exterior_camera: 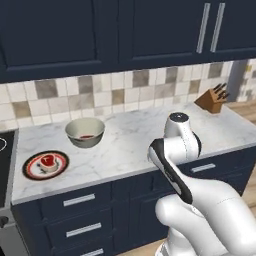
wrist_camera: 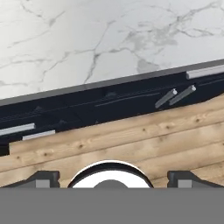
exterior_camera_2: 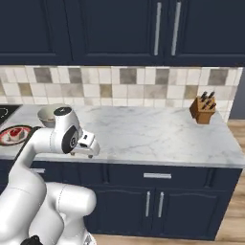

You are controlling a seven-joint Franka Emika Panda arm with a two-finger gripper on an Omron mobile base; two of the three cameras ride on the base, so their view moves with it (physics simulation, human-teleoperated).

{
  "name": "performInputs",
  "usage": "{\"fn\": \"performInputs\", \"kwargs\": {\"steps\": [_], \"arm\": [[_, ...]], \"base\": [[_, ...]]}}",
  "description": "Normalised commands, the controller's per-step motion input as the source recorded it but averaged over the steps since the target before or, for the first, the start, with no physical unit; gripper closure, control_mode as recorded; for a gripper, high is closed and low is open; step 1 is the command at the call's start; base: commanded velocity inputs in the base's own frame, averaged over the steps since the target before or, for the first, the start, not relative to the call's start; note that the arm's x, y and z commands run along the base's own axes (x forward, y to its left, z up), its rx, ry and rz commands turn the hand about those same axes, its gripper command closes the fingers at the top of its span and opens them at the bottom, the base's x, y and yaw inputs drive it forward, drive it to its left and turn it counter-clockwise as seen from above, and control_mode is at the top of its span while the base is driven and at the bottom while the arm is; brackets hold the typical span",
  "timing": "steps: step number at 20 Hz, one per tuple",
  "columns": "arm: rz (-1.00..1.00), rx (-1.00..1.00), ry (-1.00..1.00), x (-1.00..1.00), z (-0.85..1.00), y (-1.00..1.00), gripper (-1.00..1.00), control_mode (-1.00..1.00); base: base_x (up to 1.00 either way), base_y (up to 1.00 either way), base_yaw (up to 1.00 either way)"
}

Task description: Place one of the steaks on the plate and the other in the bowl. Then place the bowl in the fridge.

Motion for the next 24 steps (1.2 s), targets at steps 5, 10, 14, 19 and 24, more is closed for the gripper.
{"fn": "performInputs", "kwargs": {"steps": [5, 10, 14, 19, 24], "arm": [[0.00, 0.00, 0.00, 0.00, 0.00, 0.00, -1.00, 1.00], [0.00, 0.00, 0.00, 0.00, 0.00, 0.00, -1.00, 1.00], [0.00, 0.00, 0.00, 0.00, 0.00, 0.00, -1.00, 1.00], [0.00, 0.00, 0.00, 0.00, 0.00, 0.00, -1.00, 1.00], [0.00, 0.00, 0.00, 0.00, 0.00, 0.00, -1.00, 1.00]], "base": [[0.07, 0.91, 0.13], [0.63, 0.30, 0.03], [0.71, -0.21, 0.00], [0.63, -0.32, 0.00], [0.10, -0.07, 0.00]]}}
